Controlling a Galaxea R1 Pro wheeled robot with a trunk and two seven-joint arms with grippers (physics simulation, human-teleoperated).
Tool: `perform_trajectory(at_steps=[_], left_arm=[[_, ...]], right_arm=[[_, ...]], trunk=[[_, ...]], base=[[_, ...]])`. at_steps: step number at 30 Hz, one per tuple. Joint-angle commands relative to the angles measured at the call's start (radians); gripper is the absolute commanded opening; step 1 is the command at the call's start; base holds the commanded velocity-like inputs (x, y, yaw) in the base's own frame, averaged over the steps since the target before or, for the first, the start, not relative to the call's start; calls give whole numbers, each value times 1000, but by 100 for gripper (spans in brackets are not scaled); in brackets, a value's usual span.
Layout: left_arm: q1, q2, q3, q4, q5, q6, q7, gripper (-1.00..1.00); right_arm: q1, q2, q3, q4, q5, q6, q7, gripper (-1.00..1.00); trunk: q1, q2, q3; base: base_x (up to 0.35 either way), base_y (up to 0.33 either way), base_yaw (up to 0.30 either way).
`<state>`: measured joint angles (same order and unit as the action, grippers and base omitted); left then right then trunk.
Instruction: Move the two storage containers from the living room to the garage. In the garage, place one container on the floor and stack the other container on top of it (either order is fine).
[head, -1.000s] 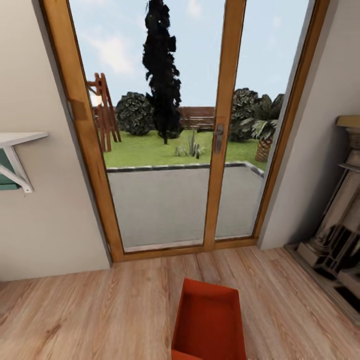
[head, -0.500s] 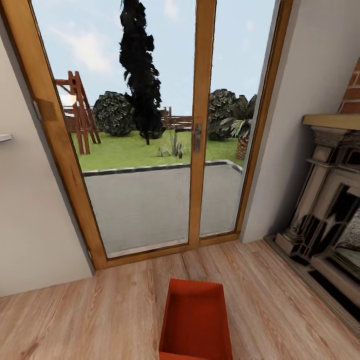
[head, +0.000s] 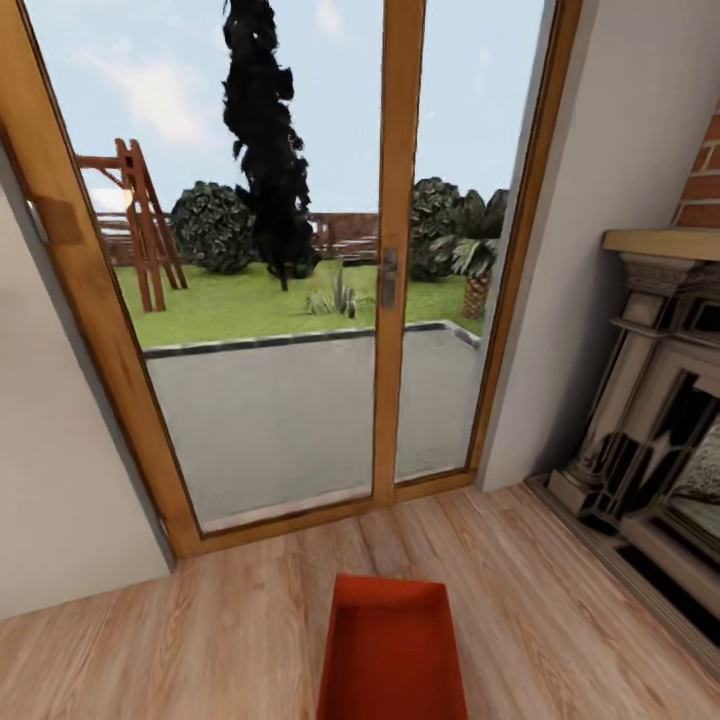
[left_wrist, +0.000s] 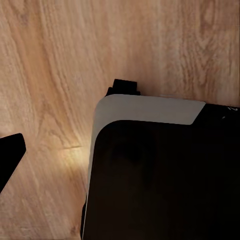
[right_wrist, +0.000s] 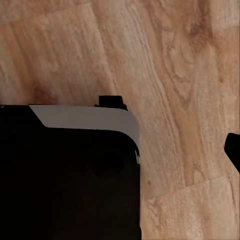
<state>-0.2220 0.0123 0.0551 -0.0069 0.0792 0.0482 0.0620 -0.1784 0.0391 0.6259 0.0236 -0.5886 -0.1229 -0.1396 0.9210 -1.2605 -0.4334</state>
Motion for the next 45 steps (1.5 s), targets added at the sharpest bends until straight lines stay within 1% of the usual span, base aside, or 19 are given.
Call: perform_trajectory(at_steps=[1,9,13,24,33,45], left_arm=[[0,0,5,-1,8,4,1,100],[0,0,5,-1,8,4,1,100],[0,0,5,-1,8,4,1,100],[0,1,5,-1,10,4,1,100],[0,1,5,-1,10,4,1,100],[0,1,5,-1,10,4,1,100]], right_arm=[[-1,1,8,2,-8,-4,-1,100],[-1,1,9,2,-8,-4,-1,100],[-1,3,9,2,-8,-4,-1,100],[-1,2,9,2,-8,-4,-2,100],[-1,1,8,2,-8,-4,-2,100],[-1,1,8,2,-8,-4,-2,100]], trunk=[[1,-1,-1],[1,-1,-1],[1,-1,-1],[1,-1,-1],[1,-1,-1],[1,-1,-1]], base=[[306,119,0],[308,116,-1],[245,32,-153],[31,3,-227],[2,-1,-36],[61,-212,-1]])
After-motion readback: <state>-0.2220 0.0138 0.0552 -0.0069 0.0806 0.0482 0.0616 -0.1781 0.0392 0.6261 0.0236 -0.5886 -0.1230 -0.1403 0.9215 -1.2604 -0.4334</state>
